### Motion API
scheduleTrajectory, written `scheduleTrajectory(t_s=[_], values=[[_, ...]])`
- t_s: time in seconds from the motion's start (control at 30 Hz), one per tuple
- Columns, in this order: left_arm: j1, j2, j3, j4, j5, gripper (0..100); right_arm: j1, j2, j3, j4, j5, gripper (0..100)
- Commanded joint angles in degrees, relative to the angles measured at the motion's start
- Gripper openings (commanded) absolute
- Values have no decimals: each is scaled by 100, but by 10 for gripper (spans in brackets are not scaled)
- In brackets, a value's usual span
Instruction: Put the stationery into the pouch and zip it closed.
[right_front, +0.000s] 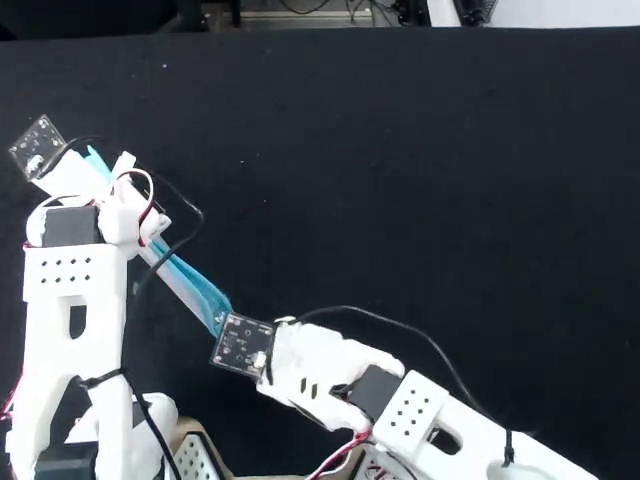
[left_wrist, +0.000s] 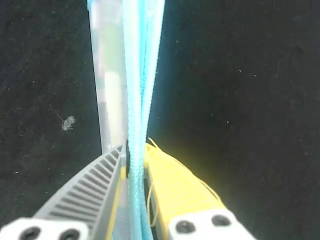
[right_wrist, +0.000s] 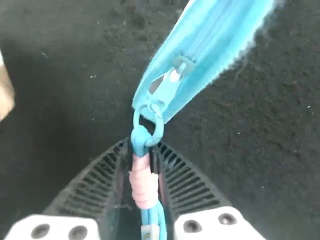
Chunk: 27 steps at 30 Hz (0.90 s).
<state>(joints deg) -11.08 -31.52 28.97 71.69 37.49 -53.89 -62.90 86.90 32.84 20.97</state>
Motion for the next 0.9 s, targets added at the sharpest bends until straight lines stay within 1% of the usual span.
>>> scheduleTrajectory(t_s=[0.0, 0.1, 0.27, 0.5, 0.57, 0.7, 0.77, 0.87], values=[[-180, 79, -84, -158, -53, 33, -62, 119, -119, 387, 79, 11], [-180, 79, -84, -158, -53, 33, -62, 119, -110, 571, 97, 11], [-180, 79, -84, -149, -53, 33, -62, 119, 22, 651, 659, 11], [-180, 18, -84, -105, -70, 33, -26, 119, -84, 659, 668, 11], [-145, 79, -57, -105, -114, 33, 79, 101, -180, 668, 536, 11], [-136, 44, -48, -79, -651, 39, 369, 84, -374, 651, -141, 11], [-136, 26, -163, 185, -949, 84, 475, 75, -409, 642, -193, 11], [-136, 26, -426, 791, -1266, 164, 580, 75, -365, 404, -211, 11]])
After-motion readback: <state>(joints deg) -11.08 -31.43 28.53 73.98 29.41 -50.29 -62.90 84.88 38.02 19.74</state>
